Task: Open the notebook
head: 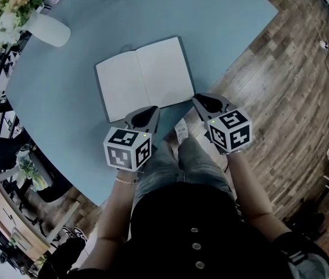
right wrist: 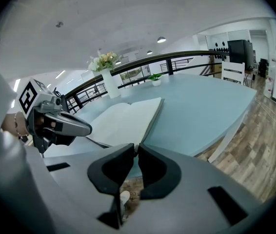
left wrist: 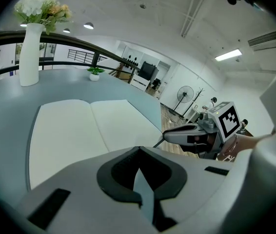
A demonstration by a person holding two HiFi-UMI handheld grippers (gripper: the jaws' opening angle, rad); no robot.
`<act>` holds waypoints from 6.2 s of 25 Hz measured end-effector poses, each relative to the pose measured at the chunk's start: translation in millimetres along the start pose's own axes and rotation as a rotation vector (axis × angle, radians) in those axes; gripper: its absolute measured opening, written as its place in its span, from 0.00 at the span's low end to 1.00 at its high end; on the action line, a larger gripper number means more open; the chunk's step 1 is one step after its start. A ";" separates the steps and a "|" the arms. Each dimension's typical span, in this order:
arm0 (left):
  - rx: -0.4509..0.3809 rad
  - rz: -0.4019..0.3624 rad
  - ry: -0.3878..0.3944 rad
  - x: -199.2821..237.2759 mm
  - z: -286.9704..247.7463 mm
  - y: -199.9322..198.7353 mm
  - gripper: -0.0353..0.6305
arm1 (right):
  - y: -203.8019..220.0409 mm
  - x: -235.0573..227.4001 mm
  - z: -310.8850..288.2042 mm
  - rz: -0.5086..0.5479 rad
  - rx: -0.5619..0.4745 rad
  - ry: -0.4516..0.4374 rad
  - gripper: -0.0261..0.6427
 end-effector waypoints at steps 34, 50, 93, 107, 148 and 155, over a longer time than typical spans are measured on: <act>0.014 0.013 0.001 -5.6 -13.6 3.5 0.08 | 17.0 -10.9 -19.5 0.010 0.012 0.098 0.12; 0.014 -0.002 -0.015 -3.0 2.9 3.8 0.08 | 19.4 -3.8 -11.8 -0.032 -0.017 0.122 0.26; -0.302 -0.140 -0.070 41.0 121.8 -71.0 0.08 | -97.1 115.0 15.8 0.106 -0.296 -0.151 0.24; -0.300 -0.157 -0.079 42.5 121.6 -68.4 0.08 | -101.0 140.8 11.5 0.141 -0.297 -0.217 0.18; -0.182 -0.117 -0.053 27.3 107.8 -16.5 0.08 | -60.5 174.5 10.6 0.184 -0.194 -0.298 0.05; -0.149 -0.119 -0.055 27.6 104.4 -10.3 0.08 | -50.8 172.3 4.7 0.148 -0.173 -0.289 0.05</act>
Point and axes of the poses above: the fingertips, and each gripper's own axes: z backward along the fingers, x to its left, y out of its underside, the point moved 8 cm from there along z, backward along the fingers, and after that the axes turned 11 degrees about -z, right-handed, at the moved point
